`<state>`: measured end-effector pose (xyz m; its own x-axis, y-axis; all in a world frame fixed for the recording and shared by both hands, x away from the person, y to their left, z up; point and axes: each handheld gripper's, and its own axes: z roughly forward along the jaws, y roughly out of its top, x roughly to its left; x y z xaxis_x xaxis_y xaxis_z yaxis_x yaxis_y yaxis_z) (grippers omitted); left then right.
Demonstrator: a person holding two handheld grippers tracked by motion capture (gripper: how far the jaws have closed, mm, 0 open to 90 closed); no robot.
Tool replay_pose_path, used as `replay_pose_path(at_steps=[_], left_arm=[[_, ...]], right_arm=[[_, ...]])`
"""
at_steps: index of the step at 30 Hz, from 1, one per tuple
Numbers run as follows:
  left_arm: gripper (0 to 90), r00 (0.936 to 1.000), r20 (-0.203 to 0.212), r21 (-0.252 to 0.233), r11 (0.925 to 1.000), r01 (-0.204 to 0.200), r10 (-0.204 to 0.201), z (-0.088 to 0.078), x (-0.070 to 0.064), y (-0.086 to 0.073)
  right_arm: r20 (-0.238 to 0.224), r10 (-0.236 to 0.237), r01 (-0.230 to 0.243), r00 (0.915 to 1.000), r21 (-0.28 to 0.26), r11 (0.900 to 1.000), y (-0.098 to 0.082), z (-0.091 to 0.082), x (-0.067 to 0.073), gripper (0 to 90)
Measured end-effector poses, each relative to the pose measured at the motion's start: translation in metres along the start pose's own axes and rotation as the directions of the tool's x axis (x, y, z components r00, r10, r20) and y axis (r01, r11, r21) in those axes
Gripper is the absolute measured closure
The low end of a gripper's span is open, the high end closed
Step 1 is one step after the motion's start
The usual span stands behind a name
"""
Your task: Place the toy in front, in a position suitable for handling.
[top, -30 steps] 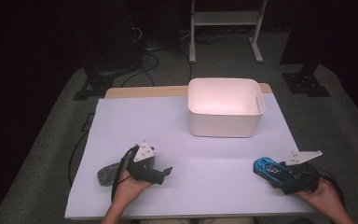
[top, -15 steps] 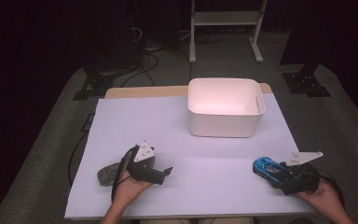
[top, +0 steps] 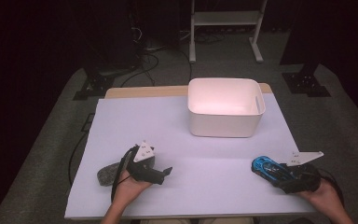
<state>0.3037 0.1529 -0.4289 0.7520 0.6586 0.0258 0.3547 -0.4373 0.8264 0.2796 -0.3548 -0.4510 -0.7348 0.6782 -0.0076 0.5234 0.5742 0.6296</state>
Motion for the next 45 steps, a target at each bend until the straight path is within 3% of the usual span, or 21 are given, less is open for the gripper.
replay_pose_path(at_steps=[30,37,45], left_arm=[[0.0,1.0,-0.004,-0.005,1.0,0.004,-0.004,-0.001,0.002,0.0],[0.0,0.9999,-0.008,-0.007,1.0,0.007,-0.007,-0.002,0.003,0.0],[0.0,0.9999,-0.008,-0.011,0.9999,0.008,-0.008,-0.004,0.004,0.0]], right_arm=[[-0.033,0.032,-0.034,0.9989,-0.048,0.998,-0.003,-0.009,0.0,25.3],[-0.057,0.017,-0.021,0.9983,-0.079,0.997,0.009,-0.017,0.002,25.3],[-0.095,-0.049,0.039,0.9943,-0.104,0.994,0.035,-0.022,0.011,25.3]])
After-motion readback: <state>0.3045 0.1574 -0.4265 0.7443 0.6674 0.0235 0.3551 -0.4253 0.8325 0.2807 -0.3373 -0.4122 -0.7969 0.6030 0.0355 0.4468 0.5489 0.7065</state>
